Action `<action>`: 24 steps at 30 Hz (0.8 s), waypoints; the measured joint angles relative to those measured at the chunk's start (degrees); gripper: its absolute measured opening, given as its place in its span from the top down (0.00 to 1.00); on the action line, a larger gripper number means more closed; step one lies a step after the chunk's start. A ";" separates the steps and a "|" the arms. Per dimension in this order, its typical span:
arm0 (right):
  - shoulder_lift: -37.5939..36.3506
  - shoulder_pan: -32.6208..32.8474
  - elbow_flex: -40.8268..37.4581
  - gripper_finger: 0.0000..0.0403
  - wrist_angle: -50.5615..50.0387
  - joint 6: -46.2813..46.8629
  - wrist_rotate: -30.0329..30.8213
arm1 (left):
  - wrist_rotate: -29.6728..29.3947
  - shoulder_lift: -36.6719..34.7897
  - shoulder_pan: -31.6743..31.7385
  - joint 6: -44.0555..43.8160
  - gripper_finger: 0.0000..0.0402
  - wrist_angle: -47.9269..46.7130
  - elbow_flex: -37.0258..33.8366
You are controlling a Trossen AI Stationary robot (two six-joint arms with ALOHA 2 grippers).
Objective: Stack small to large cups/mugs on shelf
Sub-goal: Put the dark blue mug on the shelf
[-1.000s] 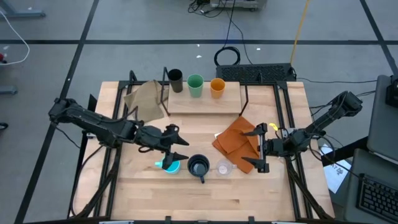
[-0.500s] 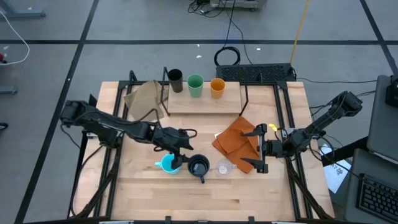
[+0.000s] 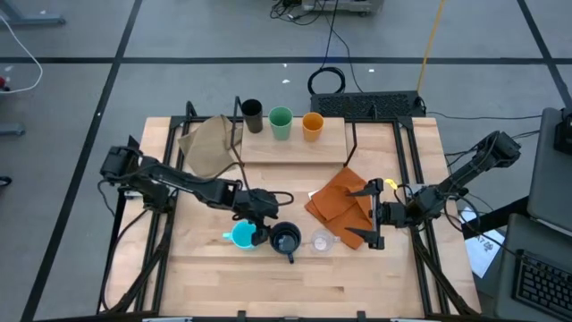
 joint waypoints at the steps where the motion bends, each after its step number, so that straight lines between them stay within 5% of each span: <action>1: 0.00 -0.01 0.00 0.02 -0.06 0.00 0.00 | 0.03 0.33 0.00 0.05 0.27 -0.15 0.07; 24: -0.02 -0.02 0.00 0.02 -1.26 0.03 0.00 | 1.06 3.39 0.00 -0.04 0.27 -1.32 0.26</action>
